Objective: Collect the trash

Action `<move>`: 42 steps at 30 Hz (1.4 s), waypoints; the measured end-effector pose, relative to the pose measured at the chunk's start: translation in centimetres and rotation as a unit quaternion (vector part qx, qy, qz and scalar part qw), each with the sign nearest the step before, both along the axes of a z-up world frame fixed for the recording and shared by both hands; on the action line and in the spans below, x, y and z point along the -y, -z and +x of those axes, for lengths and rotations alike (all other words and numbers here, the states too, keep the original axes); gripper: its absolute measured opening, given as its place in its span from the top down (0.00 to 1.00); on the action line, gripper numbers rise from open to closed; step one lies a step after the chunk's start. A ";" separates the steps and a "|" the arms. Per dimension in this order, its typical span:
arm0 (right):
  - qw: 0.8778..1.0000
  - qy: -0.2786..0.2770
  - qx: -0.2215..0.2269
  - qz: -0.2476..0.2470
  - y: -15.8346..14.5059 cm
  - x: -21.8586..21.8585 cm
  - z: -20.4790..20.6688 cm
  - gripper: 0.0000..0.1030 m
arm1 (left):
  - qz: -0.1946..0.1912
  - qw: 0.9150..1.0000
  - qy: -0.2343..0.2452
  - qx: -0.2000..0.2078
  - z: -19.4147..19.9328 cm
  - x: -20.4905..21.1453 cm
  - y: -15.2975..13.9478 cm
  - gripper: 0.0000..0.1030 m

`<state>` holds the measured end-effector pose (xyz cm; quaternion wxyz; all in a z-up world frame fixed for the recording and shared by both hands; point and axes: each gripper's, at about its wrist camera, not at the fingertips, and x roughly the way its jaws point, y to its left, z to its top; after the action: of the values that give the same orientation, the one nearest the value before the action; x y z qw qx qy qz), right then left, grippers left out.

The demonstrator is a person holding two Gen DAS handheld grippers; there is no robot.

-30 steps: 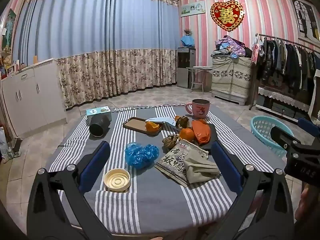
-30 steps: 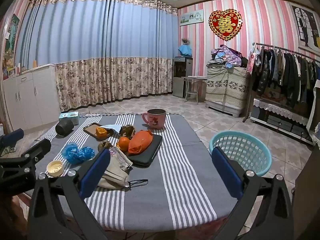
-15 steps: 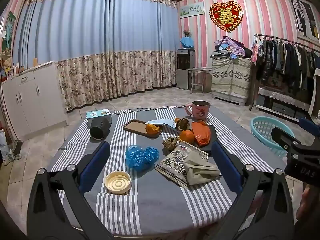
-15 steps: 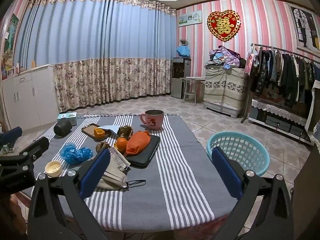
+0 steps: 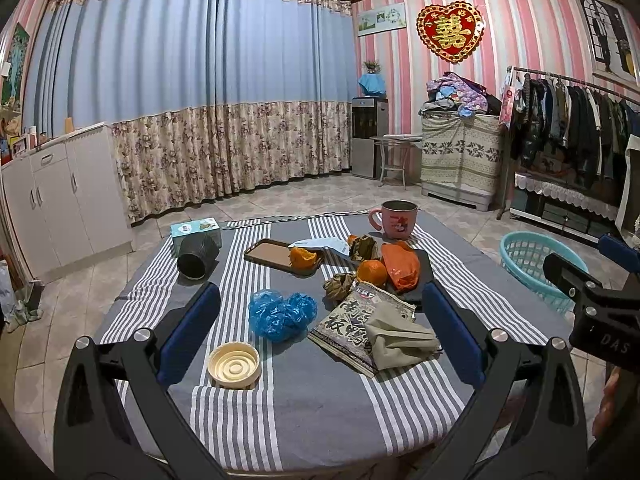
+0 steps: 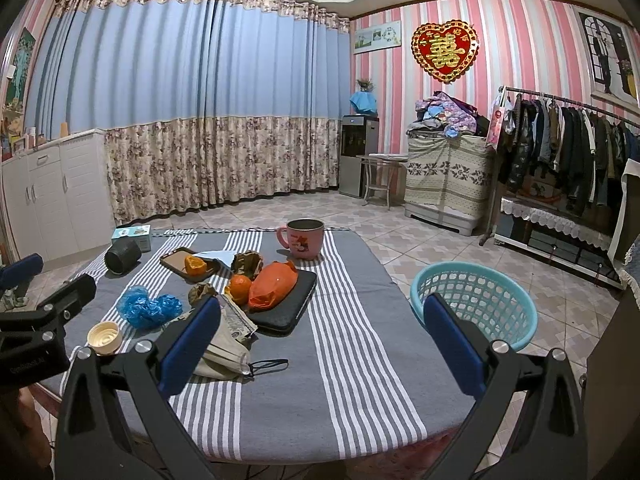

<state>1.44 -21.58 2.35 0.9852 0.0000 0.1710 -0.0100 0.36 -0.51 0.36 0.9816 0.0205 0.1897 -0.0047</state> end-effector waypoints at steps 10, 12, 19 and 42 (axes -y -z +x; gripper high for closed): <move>1.000 0.004 0.002 -0.001 0.1 -0.3 0.2 0.04 | 0.000 1.000 0.000 0.000 -0.1 0.0 0.0 0.05; 1.000 0.005 0.002 -0.001 0.1 -0.2 0.2 0.04 | 0.000 1.000 0.000 0.001 -0.1 0.0 0.0 0.05; 1.000 0.006 0.002 -0.001 0.1 -0.1 0.2 0.04 | 0.000 1.000 0.001 0.001 -0.1 0.1 -0.1 0.05; 1.000 0.008 0.002 -0.002 0.3 1.0 -0.4 0.04 | 0.003 1.000 0.003 0.002 -0.1 -0.1 -0.3 0.05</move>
<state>1.03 -22.58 2.09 0.9854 -0.0006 0.1693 -0.0181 0.24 -0.45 0.70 0.9820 0.0238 0.1873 -0.0069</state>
